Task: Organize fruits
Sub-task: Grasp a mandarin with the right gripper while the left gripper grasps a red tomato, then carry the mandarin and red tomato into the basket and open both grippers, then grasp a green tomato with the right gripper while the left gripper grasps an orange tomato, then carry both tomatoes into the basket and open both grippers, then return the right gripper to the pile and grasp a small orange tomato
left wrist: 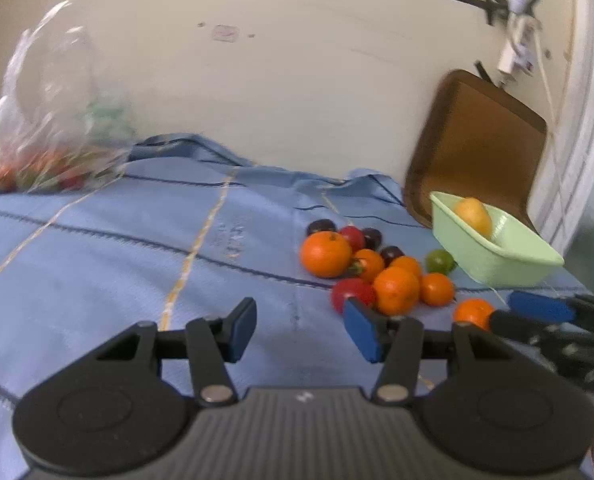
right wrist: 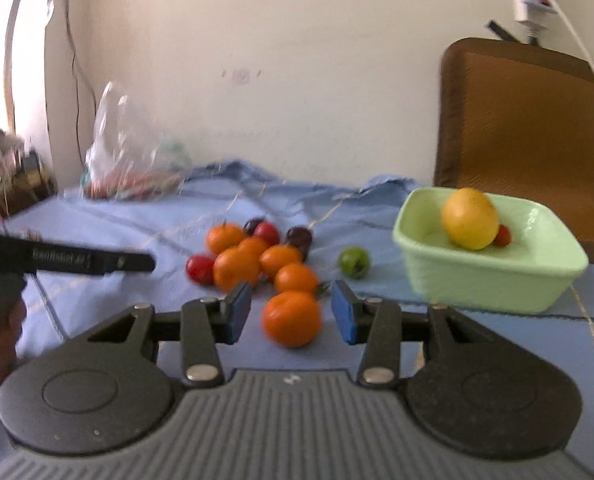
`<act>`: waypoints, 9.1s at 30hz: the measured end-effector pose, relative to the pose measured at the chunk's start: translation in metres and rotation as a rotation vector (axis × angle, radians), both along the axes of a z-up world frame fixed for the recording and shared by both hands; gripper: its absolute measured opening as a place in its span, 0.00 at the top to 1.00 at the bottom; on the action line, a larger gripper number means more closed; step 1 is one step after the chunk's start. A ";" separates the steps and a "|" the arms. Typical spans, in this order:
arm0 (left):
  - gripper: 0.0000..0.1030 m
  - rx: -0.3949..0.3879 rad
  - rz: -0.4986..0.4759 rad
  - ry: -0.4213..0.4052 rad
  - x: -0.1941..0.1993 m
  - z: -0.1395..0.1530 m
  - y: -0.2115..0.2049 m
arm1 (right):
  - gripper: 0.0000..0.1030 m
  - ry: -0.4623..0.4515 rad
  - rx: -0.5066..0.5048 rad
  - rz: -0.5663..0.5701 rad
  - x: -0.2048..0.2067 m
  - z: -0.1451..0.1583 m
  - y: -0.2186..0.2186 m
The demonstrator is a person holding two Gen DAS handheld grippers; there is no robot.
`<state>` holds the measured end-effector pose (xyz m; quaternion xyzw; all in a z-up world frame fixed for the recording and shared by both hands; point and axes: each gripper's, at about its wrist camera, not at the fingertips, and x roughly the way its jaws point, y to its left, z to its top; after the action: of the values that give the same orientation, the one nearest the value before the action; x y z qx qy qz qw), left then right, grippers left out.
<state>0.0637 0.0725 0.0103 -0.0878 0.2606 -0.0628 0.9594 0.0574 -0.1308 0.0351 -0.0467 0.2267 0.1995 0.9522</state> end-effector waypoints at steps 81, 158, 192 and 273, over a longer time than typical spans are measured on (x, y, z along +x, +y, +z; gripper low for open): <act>0.59 -0.005 -0.307 -0.010 0.134 0.021 -0.205 | 0.46 -0.132 -0.028 -0.405 0.057 0.012 -0.118; 0.45 0.271 -0.183 -0.124 0.027 0.006 -0.068 | 0.69 0.120 0.002 -0.277 -0.019 -0.011 -0.014; 0.68 0.075 -0.331 0.028 -0.008 -0.001 -0.099 | 0.72 0.150 0.088 -0.127 -0.027 -0.013 -0.038; 0.38 0.045 -0.022 -0.087 0.041 0.009 0.013 | 0.70 -0.026 -0.294 0.119 0.003 0.002 0.066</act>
<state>0.1050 0.0850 0.0194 -0.0606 0.2210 -0.0713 0.9708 0.0608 -0.0647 0.0374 -0.2013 0.2381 0.2198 0.9244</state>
